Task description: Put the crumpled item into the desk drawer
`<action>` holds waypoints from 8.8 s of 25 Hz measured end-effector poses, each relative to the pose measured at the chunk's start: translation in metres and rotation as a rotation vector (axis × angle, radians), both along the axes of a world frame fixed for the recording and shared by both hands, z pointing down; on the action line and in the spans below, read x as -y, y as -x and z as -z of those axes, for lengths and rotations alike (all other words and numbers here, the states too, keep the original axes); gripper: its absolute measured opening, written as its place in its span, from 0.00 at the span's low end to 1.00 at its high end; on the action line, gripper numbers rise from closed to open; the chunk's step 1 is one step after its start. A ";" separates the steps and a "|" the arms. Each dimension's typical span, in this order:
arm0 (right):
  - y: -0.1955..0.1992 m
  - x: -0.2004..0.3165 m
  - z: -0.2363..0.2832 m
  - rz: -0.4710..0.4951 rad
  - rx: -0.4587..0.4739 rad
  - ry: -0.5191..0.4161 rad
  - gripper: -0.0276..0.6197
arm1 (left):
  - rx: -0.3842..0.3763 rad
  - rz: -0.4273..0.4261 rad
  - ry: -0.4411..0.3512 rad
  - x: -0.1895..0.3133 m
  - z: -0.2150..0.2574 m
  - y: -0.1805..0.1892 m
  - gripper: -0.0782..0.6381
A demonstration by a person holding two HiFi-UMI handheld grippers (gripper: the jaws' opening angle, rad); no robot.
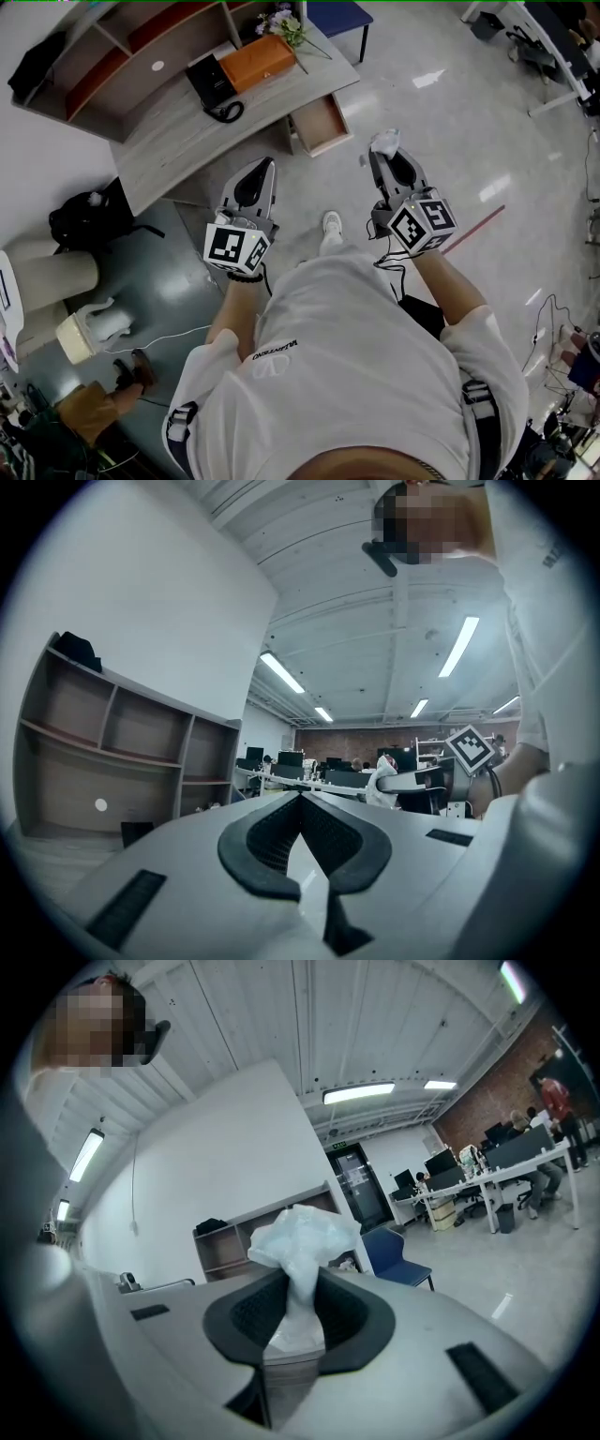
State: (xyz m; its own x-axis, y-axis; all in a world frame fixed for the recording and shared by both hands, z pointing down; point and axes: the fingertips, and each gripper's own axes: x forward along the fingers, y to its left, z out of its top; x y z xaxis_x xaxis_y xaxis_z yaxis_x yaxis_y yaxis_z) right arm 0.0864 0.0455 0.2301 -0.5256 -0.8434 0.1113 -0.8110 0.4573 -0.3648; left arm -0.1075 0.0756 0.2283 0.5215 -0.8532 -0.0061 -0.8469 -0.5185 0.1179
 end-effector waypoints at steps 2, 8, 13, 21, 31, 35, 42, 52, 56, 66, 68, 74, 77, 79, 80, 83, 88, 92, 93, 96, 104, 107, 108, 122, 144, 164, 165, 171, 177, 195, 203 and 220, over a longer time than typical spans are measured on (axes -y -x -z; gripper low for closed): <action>-0.004 0.016 -0.003 0.014 0.008 0.006 0.16 | 0.008 -0.005 -0.002 0.018 0.001 -0.012 0.11; -0.017 0.056 -0.010 0.060 0.018 0.018 0.16 | 0.040 -0.009 -0.024 0.065 0.011 -0.043 0.11; -0.020 0.082 -0.008 0.117 0.015 -0.002 0.16 | 0.047 0.023 -0.028 0.093 0.011 -0.056 0.11; -0.014 0.117 -0.020 0.165 -0.009 0.024 0.16 | 0.039 0.074 0.026 0.123 -0.011 -0.050 0.11; 0.020 0.158 -0.074 0.184 -0.054 0.110 0.16 | 0.013 0.090 0.154 0.164 -0.080 -0.041 0.11; 0.030 0.168 -0.099 0.169 -0.071 0.151 0.16 | 0.010 0.072 0.222 0.181 -0.114 -0.051 0.11; 0.036 0.177 -0.146 0.148 -0.097 0.222 0.16 | 0.015 0.057 0.328 0.197 -0.164 -0.063 0.11; 0.041 0.183 -0.204 0.152 -0.104 0.305 0.16 | 0.004 0.055 0.380 0.215 -0.213 -0.073 0.11; 0.042 0.177 -0.225 0.150 -0.100 0.342 0.16 | 0.004 0.050 0.402 0.212 -0.232 -0.080 0.11; 0.046 0.190 -0.291 0.157 -0.125 0.384 0.16 | 0.036 0.008 0.449 0.224 -0.302 -0.086 0.11; 0.043 0.188 -0.299 0.155 -0.127 0.392 0.16 | 0.037 0.009 0.453 0.223 -0.309 -0.091 0.11; 0.046 0.190 -0.329 0.147 -0.123 0.404 0.16 | 0.046 0.017 0.470 0.222 -0.341 -0.095 0.11; 0.046 0.193 -0.347 0.140 -0.122 0.414 0.16 | 0.046 0.021 0.484 0.221 -0.358 -0.095 0.11; 0.044 0.197 -0.357 0.132 -0.121 0.421 0.16 | 0.045 0.024 0.493 0.224 -0.367 -0.095 0.11; 0.043 0.199 -0.362 0.129 -0.120 0.426 0.16 | 0.045 0.026 0.496 0.225 -0.371 -0.095 0.11; 0.042 0.199 -0.376 0.118 -0.116 0.439 0.16 | 0.049 0.020 0.504 0.225 -0.384 -0.095 0.11; 0.040 0.198 -0.387 0.119 -0.122 0.441 0.16 | 0.053 0.004 0.531 0.222 -0.407 -0.104 0.11; 0.041 0.200 -0.403 0.139 -0.132 0.447 0.16 | 0.040 0.015 0.532 0.227 -0.419 -0.111 0.11; 0.041 0.200 -0.408 0.139 -0.134 0.451 0.16 | 0.037 0.017 0.535 0.227 -0.423 -0.112 0.11; 0.040 0.203 -0.421 0.141 -0.139 0.450 0.16 | 0.049 0.022 0.539 0.230 -0.437 -0.112 0.11; 0.034 0.210 -0.460 0.138 -0.139 0.475 0.16 | 0.053 0.061 0.557 0.241 -0.474 -0.108 0.11; 0.033 0.207 -0.470 0.132 -0.143 0.474 0.16 | 0.065 0.056 0.550 0.240 -0.481 -0.110 0.11; 0.032 0.207 -0.475 0.128 -0.144 0.476 0.16 | 0.064 0.051 0.552 0.240 -0.485 -0.112 0.11; 0.034 0.214 -0.521 0.105 -0.178 0.491 0.16 | 0.065 0.039 0.585 0.245 -0.525 -0.109 0.11; 0.039 0.226 -0.549 0.127 -0.208 0.516 0.17 | 0.085 0.027 0.566 0.254 -0.528 -0.112 0.11; 0.044 0.229 -0.561 0.143 -0.247 0.531 0.20 | 0.070 0.020 0.567 0.256 -0.531 -0.110 0.11; 0.044 0.229 -0.561 0.141 -0.247 0.533 0.20 | 0.069 0.018 0.566 0.257 -0.530 -0.110 0.11; 0.044 0.229 -0.561 0.130 -0.240 0.538 0.20 | 0.069 0.016 0.563 0.257 -0.529 -0.111 0.11; 0.043 0.229 -0.566 0.122 -0.240 0.545 0.20 | 0.067 0.020 0.569 0.258 -0.533 -0.106 0.11; 0.044 0.231 -0.569 0.105 -0.234 0.548 0.21 | 0.060 0.009 0.561 0.263 -0.532 -0.105 0.11; 0.044 0.230 -0.568 0.114 -0.219 0.560 0.26 | 0.060 -0.003 0.563 0.261 -0.531 -0.110 0.11; 0.036 0.226 -0.557 0.071 -0.189 0.539 0.17 | 0.063 0.002 0.563 0.258 -0.528 -0.110 0.11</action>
State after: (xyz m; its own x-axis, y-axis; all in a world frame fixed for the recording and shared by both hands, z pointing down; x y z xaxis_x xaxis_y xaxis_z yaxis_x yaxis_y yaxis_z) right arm 0.0502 -0.1809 0.7873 -0.5086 -0.6044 0.6132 -0.8586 0.3028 -0.4137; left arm 0.0024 -0.1828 0.7560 0.5048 -0.7165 0.4813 -0.8620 -0.3888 0.3254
